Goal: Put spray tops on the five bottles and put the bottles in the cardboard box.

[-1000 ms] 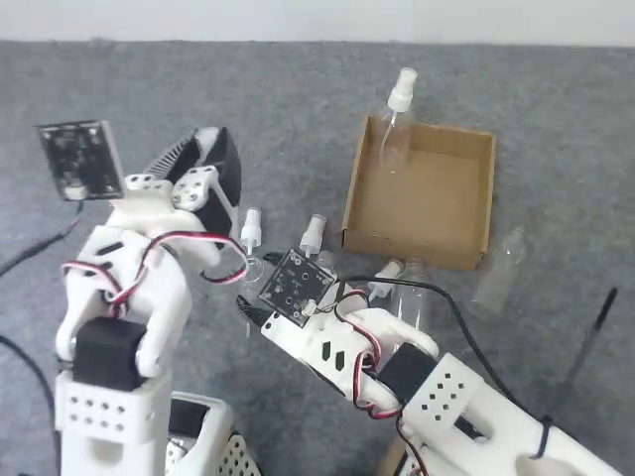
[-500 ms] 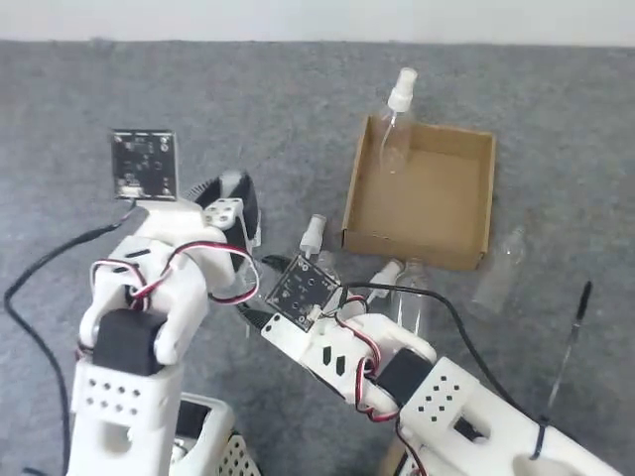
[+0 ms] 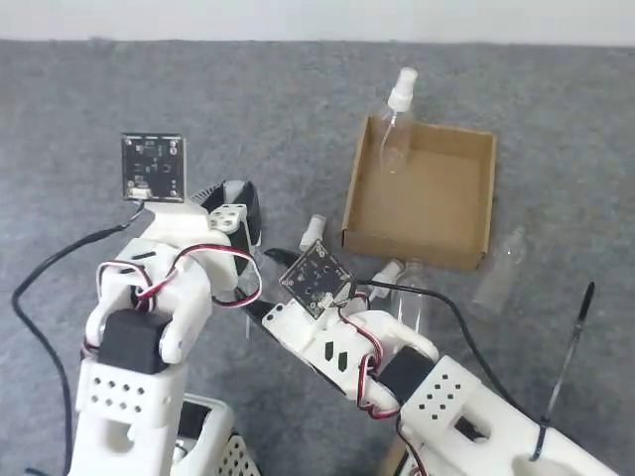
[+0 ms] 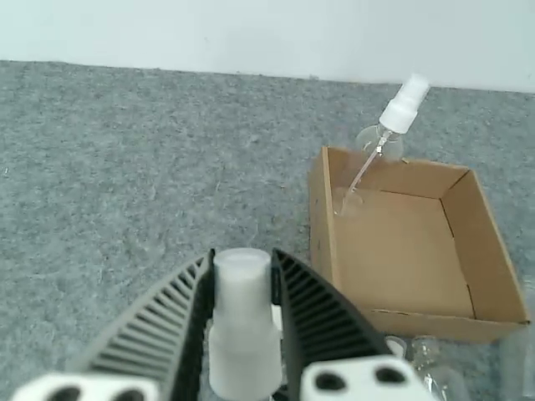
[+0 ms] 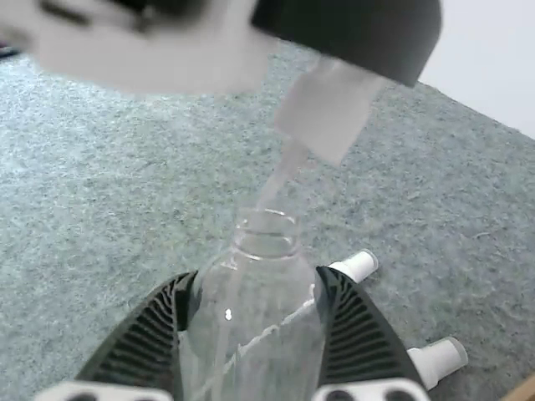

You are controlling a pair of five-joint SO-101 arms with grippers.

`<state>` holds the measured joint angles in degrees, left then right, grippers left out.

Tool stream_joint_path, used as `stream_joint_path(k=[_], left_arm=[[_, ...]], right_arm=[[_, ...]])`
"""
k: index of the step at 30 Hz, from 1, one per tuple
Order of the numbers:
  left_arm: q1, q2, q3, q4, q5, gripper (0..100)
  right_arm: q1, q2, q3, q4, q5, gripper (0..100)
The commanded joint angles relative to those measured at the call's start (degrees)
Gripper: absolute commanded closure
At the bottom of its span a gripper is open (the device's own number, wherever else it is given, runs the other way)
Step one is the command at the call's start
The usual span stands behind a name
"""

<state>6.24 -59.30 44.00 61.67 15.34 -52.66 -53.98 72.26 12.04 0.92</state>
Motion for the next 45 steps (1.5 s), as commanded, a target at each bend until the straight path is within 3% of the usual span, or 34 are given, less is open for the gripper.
stream_joint_path(k=[1, 9, 18, 24, 33, 45], left_arm=[[0.0, -1.1, 0.0, 0.5, -0.8, 98], [0.0, -2.3, 0.0, 1.9, -0.9, 98], [0.0, -21.3, 10.7, -1.8, -4.3, 98], [4.4, -18.9, 10.8, -1.9, -4.4, 98], [4.7, -16.0, 10.7, -2.7, -4.4, 98], [2.0, -16.0, 11.1, -2.7, -4.5, 98]], right_arm=[[1.9, -2.1, -1.0, -2.0, -1.2, 99.2], [2.1, -2.1, -0.2, -2.0, -1.3, 99.2], [2.1, -2.1, -0.1, -1.9, -1.2, 99.2], [1.7, -2.3, -0.1, -1.4, -0.9, 99.2], [2.1, -2.4, 0.9, -1.9, -0.9, 99.1], [2.2, -2.7, 5.8, -14.1, -0.9, 99.2]])
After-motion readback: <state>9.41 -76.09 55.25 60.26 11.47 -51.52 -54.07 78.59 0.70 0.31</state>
